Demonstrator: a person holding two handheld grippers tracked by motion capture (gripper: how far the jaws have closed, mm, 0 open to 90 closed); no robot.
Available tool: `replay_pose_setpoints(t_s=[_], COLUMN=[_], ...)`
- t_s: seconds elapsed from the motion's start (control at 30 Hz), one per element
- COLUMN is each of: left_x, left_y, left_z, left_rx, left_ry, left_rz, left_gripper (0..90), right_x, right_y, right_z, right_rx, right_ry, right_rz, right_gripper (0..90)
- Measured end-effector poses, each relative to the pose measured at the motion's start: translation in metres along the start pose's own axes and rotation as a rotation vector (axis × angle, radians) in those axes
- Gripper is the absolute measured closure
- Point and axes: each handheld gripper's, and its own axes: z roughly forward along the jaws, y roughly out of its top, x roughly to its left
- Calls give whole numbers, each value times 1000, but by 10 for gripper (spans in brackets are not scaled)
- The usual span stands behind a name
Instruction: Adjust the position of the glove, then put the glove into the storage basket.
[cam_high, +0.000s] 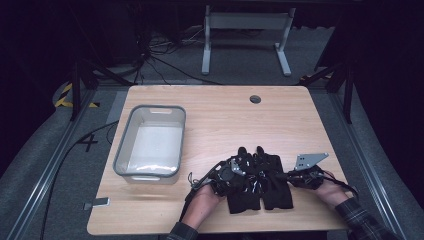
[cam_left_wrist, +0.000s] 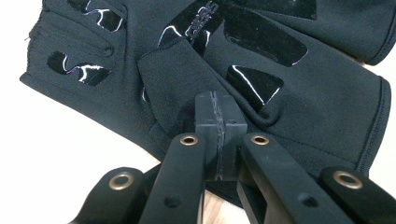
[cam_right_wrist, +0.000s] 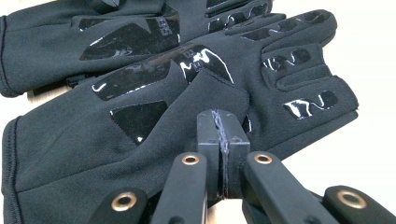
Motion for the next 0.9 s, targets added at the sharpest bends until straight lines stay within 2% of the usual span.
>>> replay_pose_setpoints(t_s=[0.17, 0.3, 0.43, 0.53, 0.6, 0.77, 0.8, 0.83, 0.9], left_x=[4, 8, 10, 11, 12, 11, 11, 10, 11], left_y=[-3, -8, -13, -16, -17, -17, -17, -16, -16], left_z=[-10, -18, -17, -14, -9, -6, -6, -6, -6], left_rx=[-57, -87, -79, -79, -63, -71, -68, -66, -67], left_ry=[14, 40, 59, 71, 79, 92, 100, 106, 95], left_rz=[-57, -98, -141, -168, -180, -183, -181, -175, -178], left_gripper=[735, 654, 560, 529, 519, 535, 569, 641, 706], right_x=[0, 2, 7, 7, 5, 5, 6, 6, 6], right_y=[0, -3, -8, -13, -15, -16, -16, -16, -16], right_z=[-9, -14, -20, -24, -24, -20, -19, -18, -18], right_rx=[-26, -20, -22, -16, -10, 13, 19, 25, 26], right_ry=[-4, 0, 1, -7, -10, -13, -12, -12, -12], right_rz=[6, 5, 3, 14, 18, 7, 6, 1, 0], right_gripper=[875, 896, 900, 900, 900, 900, 900, 900, 900])
